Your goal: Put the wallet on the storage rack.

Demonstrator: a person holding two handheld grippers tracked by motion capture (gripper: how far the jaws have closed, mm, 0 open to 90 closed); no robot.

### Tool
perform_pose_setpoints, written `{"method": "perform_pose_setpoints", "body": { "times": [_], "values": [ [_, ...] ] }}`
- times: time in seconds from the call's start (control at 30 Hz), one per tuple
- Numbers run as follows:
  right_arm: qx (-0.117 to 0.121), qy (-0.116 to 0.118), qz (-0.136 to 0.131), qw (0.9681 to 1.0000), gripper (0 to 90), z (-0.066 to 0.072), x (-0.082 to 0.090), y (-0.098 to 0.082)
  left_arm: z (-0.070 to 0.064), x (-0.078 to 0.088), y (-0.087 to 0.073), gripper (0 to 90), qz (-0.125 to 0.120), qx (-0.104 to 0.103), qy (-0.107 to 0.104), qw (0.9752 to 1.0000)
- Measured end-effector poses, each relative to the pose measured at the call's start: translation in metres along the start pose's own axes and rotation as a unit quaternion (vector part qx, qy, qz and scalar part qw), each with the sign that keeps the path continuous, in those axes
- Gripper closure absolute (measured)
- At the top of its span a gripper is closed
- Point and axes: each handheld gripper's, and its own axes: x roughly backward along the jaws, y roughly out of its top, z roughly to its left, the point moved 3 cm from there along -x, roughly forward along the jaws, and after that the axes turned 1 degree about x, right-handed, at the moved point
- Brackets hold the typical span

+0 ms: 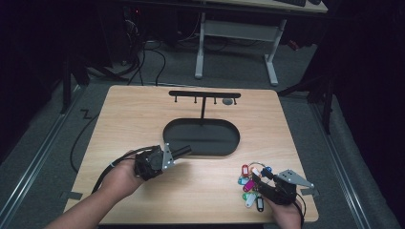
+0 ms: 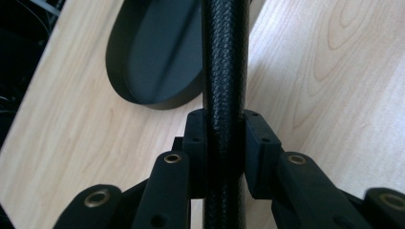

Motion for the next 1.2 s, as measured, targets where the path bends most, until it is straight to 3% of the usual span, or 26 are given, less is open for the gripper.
{"method": "perform_pose_setpoints", "body": {
  "times": [0.23,0.53,0.97,1.07,1.1,1.2],
  "values": [
    [-0.006,0.004,-0.002,1.0000,51.6,0.000,0.002,-0.001,0.009,0.006,0.012,74.2,-0.019,-0.026,0.042,0.9986],
    [-0.006,-0.002,-0.005,1.0000,52.3,-0.004,0.010,-0.004,0.018,-0.007,0.030,74.2,-0.030,-0.061,0.072,0.9951],
    [-0.019,-0.022,-0.006,0.9996,52.5,-0.014,0.034,-0.018,0.022,-0.037,0.053,74.2,-0.027,-0.098,0.083,0.9913],
    [-0.020,-0.027,-0.008,0.9994,52.2,-0.016,0.038,-0.020,0.024,-0.043,0.059,74.2,-0.015,-0.118,0.090,0.9887],
    [-0.022,-0.029,-0.007,0.9993,52.1,-0.017,0.040,-0.021,0.024,-0.047,0.062,74.1,-0.029,-0.120,0.097,0.9875],
    [-0.023,-0.032,-0.008,0.9992,52.0,-0.018,0.043,-0.022,0.026,-0.052,0.067,74.1,-0.028,-0.127,0.101,0.9863]
  ]
}}
